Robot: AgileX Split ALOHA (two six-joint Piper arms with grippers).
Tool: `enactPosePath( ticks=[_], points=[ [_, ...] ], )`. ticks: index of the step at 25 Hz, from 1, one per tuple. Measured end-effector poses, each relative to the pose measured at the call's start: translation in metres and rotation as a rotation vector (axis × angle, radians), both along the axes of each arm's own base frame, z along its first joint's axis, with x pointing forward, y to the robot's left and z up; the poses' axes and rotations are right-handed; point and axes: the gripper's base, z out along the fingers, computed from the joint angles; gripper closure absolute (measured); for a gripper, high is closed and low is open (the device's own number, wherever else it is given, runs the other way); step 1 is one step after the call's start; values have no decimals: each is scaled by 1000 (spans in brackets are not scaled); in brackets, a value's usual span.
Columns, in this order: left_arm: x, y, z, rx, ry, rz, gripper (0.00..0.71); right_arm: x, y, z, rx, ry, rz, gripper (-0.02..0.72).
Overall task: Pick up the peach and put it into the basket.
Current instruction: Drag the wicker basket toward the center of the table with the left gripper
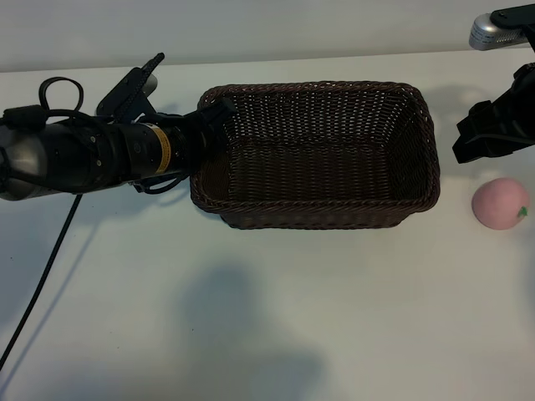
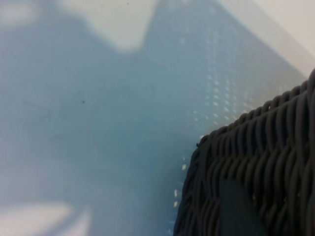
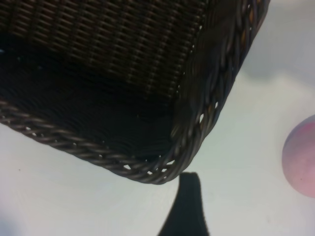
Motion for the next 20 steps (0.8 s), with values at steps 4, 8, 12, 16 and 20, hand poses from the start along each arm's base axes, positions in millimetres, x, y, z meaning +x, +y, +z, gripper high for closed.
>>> enactPosePath(
  ticks=[4,8,12,16,20],
  points=[
    [0,0,0,8,-3,-9,234,0,0,0,0,0,0,108],
    [-1,0,4,9,-16,-18,32,0,0,0,-1,0,0,108],
    [-2,2,18,30,-61,-28,12,0,0,0,-2,0,1,108],
    [-5,6,39,47,-122,-29,39,0,0,0,-2,0,1,108],
    [-8,8,54,54,-168,-32,51,0,0,0,-2,0,1,109]
  ],
)
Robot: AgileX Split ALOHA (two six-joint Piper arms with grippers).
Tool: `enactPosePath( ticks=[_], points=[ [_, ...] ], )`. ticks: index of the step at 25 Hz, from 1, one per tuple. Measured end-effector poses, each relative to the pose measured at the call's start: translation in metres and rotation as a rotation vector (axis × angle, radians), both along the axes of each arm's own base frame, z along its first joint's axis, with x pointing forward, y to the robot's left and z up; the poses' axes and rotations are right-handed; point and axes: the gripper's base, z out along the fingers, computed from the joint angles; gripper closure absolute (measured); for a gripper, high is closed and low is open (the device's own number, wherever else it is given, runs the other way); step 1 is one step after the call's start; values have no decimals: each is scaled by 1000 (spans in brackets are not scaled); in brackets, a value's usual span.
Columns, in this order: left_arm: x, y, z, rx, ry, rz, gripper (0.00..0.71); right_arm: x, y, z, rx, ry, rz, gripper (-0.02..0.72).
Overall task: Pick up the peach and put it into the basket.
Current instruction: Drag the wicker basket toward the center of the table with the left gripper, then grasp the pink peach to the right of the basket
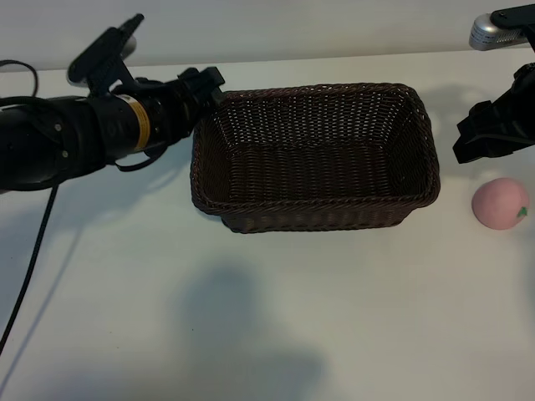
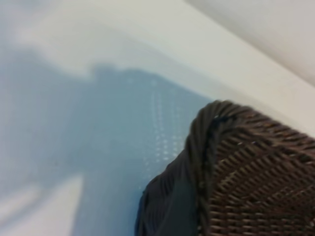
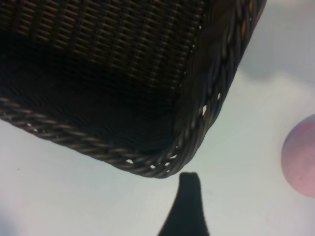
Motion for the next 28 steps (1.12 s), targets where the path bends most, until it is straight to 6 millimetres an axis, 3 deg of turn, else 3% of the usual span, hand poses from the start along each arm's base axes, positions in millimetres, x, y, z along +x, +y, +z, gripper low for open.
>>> enactPosePath(
  ticks=[14,28],
  points=[
    [-12,10,45,68,-157,-32,104,0,0,0,-1,0,0,109],
    [-20,50,88,156,-328,-64,114,0,0,0,0,3,1,109]
  ],
)
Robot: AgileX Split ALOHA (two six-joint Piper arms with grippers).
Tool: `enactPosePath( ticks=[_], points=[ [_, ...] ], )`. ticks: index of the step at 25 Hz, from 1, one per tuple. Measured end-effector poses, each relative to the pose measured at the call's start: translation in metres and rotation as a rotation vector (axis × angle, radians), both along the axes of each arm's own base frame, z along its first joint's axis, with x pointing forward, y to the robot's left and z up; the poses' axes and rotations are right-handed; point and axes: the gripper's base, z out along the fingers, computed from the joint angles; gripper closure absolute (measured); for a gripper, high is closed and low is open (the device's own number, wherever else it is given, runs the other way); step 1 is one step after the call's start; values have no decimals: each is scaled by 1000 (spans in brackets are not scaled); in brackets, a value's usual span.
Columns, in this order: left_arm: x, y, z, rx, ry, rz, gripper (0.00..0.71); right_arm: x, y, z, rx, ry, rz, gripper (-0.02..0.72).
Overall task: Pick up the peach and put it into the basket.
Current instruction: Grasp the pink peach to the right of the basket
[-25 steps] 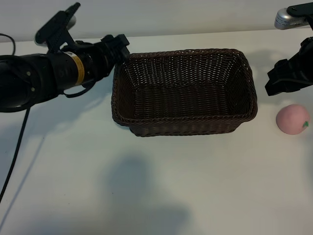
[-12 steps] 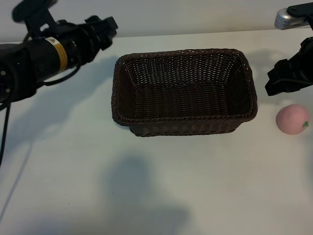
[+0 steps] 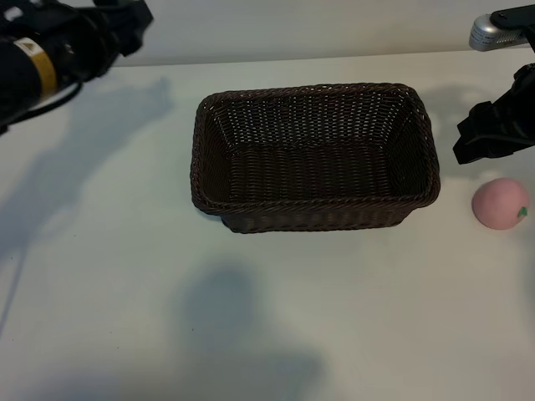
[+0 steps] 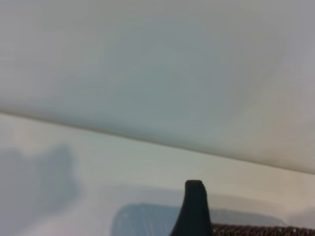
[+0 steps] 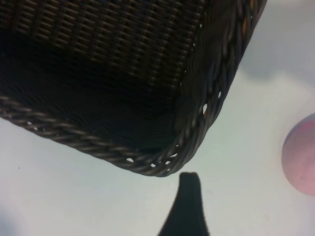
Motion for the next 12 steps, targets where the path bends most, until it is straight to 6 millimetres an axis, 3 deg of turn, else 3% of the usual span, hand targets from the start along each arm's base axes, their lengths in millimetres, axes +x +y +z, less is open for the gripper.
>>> enactPosePath(
  ticks=[6,12],
  points=[
    [-9,13,19,47,-75,-20,114,0,0,0,0,1,0,109],
    [-15,40,34,49,-118,1,114,0,0,0,0,1,0,109]
  ],
)
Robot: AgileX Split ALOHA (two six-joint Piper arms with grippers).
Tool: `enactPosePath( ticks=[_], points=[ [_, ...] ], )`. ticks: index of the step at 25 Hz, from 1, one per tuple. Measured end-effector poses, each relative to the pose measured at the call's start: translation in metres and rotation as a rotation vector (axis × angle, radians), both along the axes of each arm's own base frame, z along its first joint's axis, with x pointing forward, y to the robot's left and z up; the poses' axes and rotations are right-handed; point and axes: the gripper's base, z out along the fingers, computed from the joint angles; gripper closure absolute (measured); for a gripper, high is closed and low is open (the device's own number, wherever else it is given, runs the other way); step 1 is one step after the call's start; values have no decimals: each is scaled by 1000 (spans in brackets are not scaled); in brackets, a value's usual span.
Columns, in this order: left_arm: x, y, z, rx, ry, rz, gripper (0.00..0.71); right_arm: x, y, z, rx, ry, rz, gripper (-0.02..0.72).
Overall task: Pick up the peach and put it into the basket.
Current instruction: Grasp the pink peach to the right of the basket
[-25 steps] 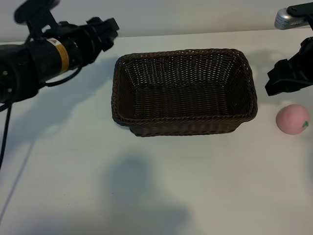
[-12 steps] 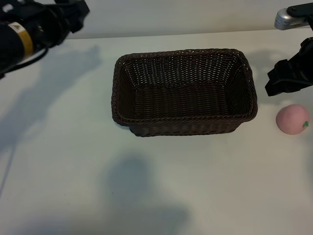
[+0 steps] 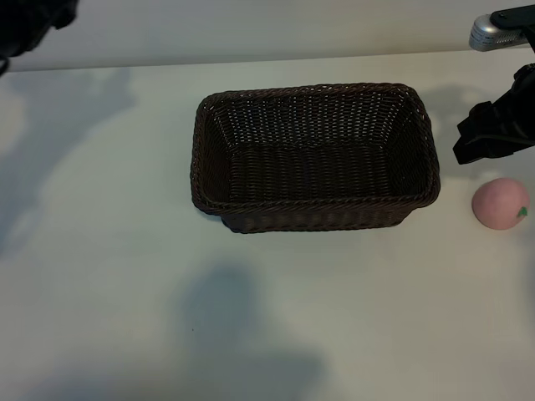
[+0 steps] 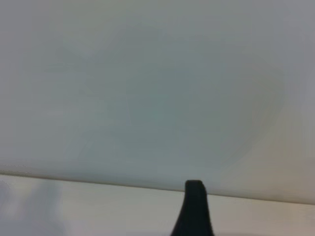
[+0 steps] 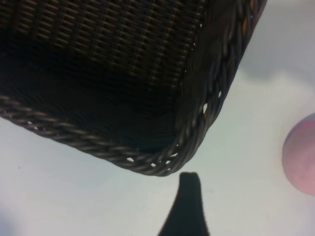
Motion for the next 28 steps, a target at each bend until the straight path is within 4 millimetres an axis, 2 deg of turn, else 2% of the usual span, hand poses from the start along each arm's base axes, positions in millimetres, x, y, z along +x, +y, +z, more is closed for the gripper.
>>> enactPosePath(
  ticks=[7,13,28],
  points=[
    [-11,33,15,-4,-36,30,114,0,0,0,-1,1,1,109],
    [-20,52,24,-20,-55,43,114,0,0,0,-3,1,1,109],
    [-28,56,26,-39,-51,-3,115,0,0,0,-3,0,1,109]
  ],
)
